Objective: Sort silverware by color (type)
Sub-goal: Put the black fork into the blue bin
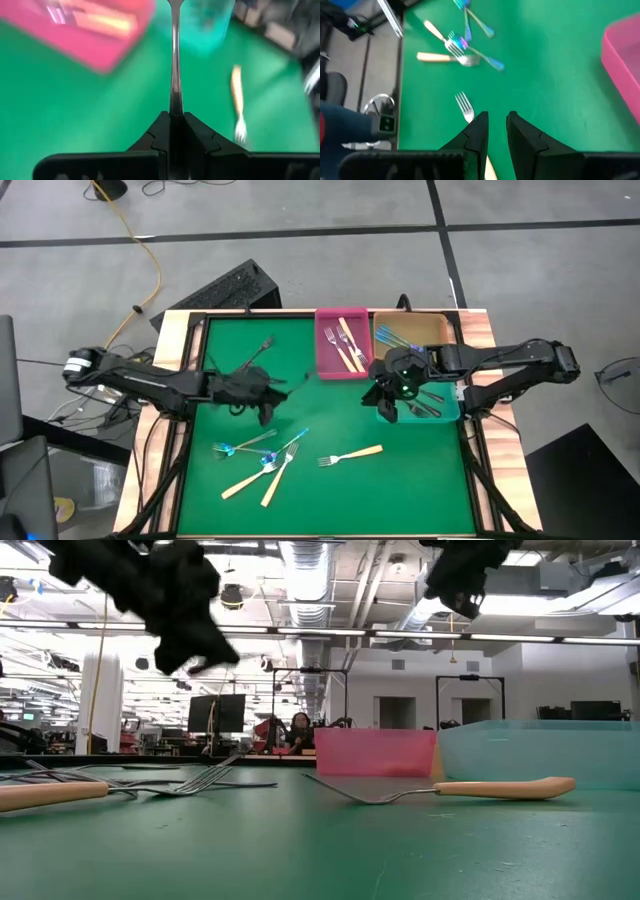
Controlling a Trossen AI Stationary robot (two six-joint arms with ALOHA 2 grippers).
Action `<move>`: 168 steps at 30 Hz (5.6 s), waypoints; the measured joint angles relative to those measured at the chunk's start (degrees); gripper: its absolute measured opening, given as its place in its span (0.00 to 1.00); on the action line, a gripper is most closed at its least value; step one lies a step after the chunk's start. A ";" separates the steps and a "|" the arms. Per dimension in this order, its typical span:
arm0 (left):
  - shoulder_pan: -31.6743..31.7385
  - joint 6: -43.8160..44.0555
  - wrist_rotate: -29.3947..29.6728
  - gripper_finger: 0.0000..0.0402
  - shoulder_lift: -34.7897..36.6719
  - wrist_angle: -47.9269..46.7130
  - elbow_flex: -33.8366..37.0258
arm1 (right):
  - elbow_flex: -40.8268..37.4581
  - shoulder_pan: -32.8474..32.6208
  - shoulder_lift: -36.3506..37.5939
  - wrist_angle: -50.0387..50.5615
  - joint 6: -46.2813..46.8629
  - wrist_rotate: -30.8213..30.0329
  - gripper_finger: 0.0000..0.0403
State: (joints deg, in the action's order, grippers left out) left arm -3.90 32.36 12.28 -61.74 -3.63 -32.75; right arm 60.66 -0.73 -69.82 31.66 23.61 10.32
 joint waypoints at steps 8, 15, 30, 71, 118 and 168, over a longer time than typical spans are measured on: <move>-0.02 -5.71 6.48 0.04 11.70 17.20 1.35 | 0.00 0.00 0.00 -11.81 -1.80 -4.05 0.23; -0.02 -12.38 6.51 0.04 12.63 30.27 2.16 | 0.00 0.14 0.00 -25.80 -6.04 -10.20 0.23; 1.21 -14.96 5.47 0.04 4.49 41.42 2.07 | 4.49 2.03 -11.36 -46.50 -9.08 -19.35 0.49; 1.51 -17.40 -0.05 0.04 4.35 40.73 2.10 | 20.57 5.40 -26.05 -46.42 -10.79 -1.07 0.09; 1.53 -1.61 1.53 0.31 4.42 27.37 2.03 | 5.67 1.88 -4.84 36.26 5.60 -19.43 0.09; 1.53 0.22 1.90 0.31 4.40 23.44 2.10 | -16.00 0.11 -21.21 26.32 -14.05 -15.51 0.10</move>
State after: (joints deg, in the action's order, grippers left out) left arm -2.37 32.58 14.17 -57.34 19.81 -30.65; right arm 44.67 -0.62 -91.03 57.99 9.56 -5.19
